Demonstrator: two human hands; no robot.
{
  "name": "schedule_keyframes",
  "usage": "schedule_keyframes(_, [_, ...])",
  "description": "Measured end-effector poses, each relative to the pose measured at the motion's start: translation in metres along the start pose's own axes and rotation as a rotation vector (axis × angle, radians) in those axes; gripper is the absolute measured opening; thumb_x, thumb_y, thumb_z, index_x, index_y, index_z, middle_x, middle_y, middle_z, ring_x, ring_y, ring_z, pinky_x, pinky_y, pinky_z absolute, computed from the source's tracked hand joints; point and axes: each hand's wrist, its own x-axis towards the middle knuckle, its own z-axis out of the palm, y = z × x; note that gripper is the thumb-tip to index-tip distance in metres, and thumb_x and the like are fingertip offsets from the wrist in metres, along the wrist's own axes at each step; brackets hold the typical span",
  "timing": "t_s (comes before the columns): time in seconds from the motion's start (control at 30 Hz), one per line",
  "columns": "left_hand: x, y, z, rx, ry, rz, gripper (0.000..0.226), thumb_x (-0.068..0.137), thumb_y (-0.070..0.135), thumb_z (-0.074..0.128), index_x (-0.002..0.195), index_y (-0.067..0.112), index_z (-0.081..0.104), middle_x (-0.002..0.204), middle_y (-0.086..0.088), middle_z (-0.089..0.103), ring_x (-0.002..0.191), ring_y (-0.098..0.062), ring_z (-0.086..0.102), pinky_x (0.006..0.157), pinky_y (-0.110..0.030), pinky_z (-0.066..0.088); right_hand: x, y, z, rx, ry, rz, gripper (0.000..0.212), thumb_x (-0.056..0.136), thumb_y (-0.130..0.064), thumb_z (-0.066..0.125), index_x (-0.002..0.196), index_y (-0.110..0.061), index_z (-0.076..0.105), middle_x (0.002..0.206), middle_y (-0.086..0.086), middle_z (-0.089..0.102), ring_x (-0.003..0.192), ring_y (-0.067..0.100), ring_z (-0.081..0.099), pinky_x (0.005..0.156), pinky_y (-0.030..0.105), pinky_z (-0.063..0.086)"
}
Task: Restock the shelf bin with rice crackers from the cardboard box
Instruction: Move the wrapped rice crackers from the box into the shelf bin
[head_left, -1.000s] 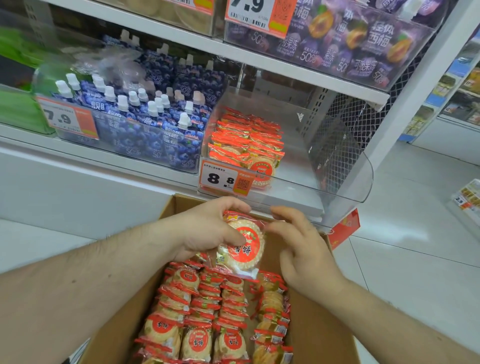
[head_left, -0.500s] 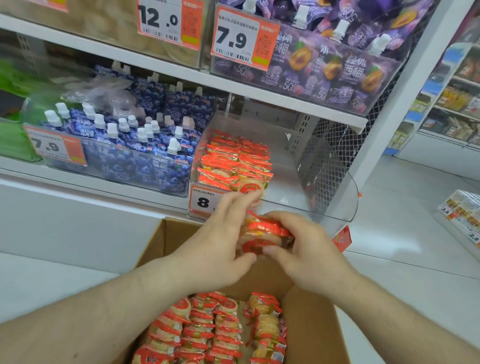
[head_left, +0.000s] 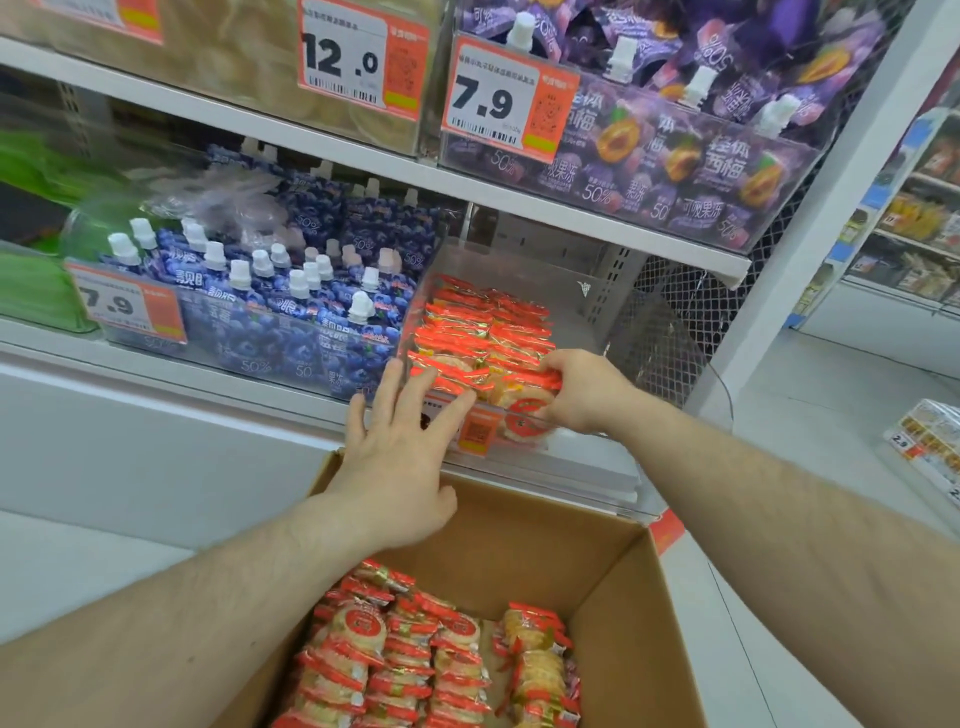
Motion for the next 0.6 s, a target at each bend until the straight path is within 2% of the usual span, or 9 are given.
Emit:
schedule_keyframes(0.2, [0.000, 0.001, 0.003, -0.005, -0.002, -0.003, 0.095, 0.083, 0.029, 0.059, 0.149, 0.041, -0.006, 0.156, 0.006, -0.020, 0.141, -0.027, -0.034, 0.116, -0.052, -0.010, 0.014, -0.016, 0.012, 0.033, 0.047, 0.177, 0.064, 0.078, -0.016, 0.073, 0.126, -0.007, 0.031, 0.100, 0.009, 0.056, 0.076, 0.018, 0.055, 0.052, 0.029, 0.041])
schedule_keyframes(0.33, [0.000, 0.005, 0.002, -0.032, 0.003, -0.017, 0.094, 0.083, 0.029, 0.060, 0.150, 0.040, -0.005, 0.157, 0.005, -0.020, 0.141, -0.028, -0.034, 0.116, -0.050, -0.009, 0.019, -0.020, 0.015, 0.042, 0.028, 0.221, 0.064, 0.080, -0.015, 0.069, 0.130, -0.008, 0.028, 0.108, 0.011, 0.055, 0.085, 0.023, 0.057, 0.053, 0.030, 0.042])
schedule_keyframes(0.43, [-0.002, 0.005, 0.000, -0.032, 0.020, -0.011, 0.091, 0.083, 0.029, 0.059, 0.151, 0.039, 0.000, 0.157, 0.006, -0.020, 0.142, -0.026, -0.033, 0.116, -0.051, -0.011, 0.018, -0.018, 0.012, 0.117, -0.036, 0.200, 0.076, 0.074, -0.024, 0.079, 0.129, -0.014, 0.027, 0.112, 0.006, 0.055, 0.091, 0.020, 0.058, 0.070, 0.034, 0.051])
schedule_keyframes(0.5, [-0.005, 0.005, 0.003, -0.043, 0.139, 0.056, 0.081, 0.081, 0.025, 0.060, 0.150, 0.035, 0.017, 0.159, 0.004, -0.009, 0.145, -0.022, -0.023, 0.116, -0.053, -0.011, 0.010, -0.014, 0.005, 0.275, -0.108, 0.189, 0.091, 0.064, -0.024, 0.088, 0.131, -0.017, 0.027, 0.111, 0.003, 0.056, 0.096, 0.019, 0.059, 0.083, 0.038, 0.055])
schedule_keyframes(0.57, [-0.010, 0.004, 0.007, -0.087, 0.317, 0.175, 0.067, 0.073, 0.018, 0.061, 0.137, 0.028, 0.042, 0.156, 0.001, 0.022, 0.147, -0.022, 0.005, 0.115, -0.052, 0.000, -0.003, -0.011, -0.003, 0.371, -0.125, 0.194, 0.092, 0.063, -0.022, 0.089, 0.133, -0.017, 0.029, 0.108, 0.001, 0.056, 0.094, 0.019, 0.059, 0.081, 0.038, 0.055])
schedule_keyframes(0.6, [-0.011, 0.003, 0.010, -0.125, 0.386, 0.243, 0.060, 0.069, 0.017, 0.060, 0.128, 0.026, 0.050, 0.147, 0.001, 0.038, 0.142, -0.021, 0.023, 0.114, -0.048, 0.007, -0.009, -0.008, -0.005, 0.338, -0.065, 0.188, 0.088, 0.067, -0.024, 0.086, 0.135, -0.016, 0.031, 0.109, 0.000, 0.054, 0.095, 0.020, 0.057, 0.079, 0.036, 0.052])
